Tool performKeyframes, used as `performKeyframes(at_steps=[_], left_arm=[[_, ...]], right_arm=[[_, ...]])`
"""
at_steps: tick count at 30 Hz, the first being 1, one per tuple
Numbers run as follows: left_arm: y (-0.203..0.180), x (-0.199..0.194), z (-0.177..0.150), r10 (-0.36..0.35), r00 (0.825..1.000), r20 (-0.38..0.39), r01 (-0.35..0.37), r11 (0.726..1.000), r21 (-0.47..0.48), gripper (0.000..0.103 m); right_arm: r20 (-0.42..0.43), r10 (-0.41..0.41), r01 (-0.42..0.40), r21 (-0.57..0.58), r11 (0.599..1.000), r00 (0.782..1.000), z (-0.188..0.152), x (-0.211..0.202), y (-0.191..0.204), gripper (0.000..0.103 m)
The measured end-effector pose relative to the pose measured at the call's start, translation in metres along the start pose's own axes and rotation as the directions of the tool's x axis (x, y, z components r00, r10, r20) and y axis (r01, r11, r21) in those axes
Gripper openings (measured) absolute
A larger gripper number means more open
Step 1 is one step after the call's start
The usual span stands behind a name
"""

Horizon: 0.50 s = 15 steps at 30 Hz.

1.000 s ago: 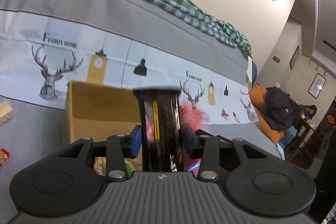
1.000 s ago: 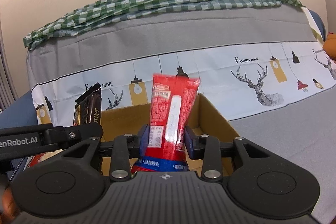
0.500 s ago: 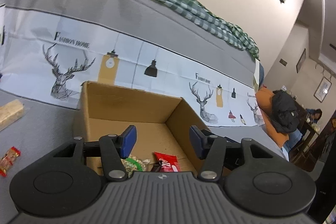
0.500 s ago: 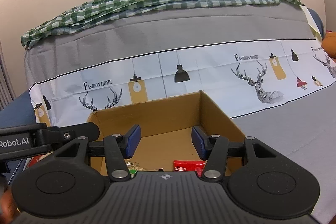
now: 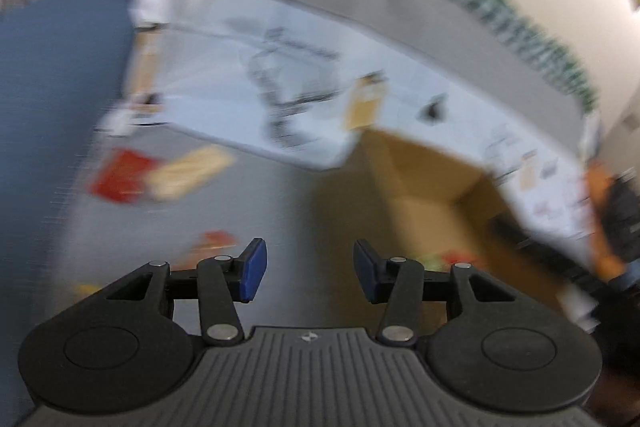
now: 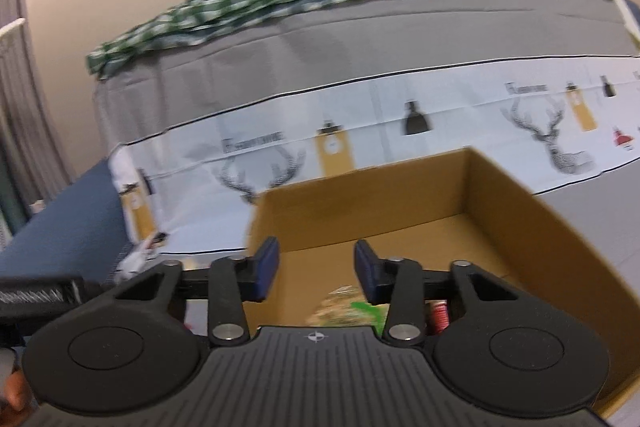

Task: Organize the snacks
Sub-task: 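Move both tools back to the remaining snacks on the sofa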

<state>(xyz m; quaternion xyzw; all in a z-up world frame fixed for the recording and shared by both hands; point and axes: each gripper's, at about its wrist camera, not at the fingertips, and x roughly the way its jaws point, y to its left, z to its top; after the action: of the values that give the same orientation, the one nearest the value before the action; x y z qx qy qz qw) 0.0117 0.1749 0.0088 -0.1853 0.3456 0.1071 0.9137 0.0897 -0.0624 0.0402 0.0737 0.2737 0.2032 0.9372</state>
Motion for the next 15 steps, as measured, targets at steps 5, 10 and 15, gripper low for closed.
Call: performKeyframes(at_steps=[5,10,15], left_arm=[[0.057,0.004,-0.017,0.168,0.980,-0.107,-0.176,0.982,-0.067,0.054],[0.086,0.017,-0.024,0.266,0.938,-0.222,-0.292,0.952,-0.092,0.059],[0.088,0.032,-0.034,0.313,0.898,-0.310,-0.336,0.942,-0.022,0.059]], right_arm=[[0.003,0.111,-0.111,-0.004,0.994,0.994,-0.006,-0.003,0.037,0.036],[-0.047,0.181,-0.181,-0.013,0.983,0.982,-0.021,0.005,0.068,0.036],[-0.109,0.212,-0.218,-0.049,0.975,0.971,-0.036,0.013,0.093,0.036]])
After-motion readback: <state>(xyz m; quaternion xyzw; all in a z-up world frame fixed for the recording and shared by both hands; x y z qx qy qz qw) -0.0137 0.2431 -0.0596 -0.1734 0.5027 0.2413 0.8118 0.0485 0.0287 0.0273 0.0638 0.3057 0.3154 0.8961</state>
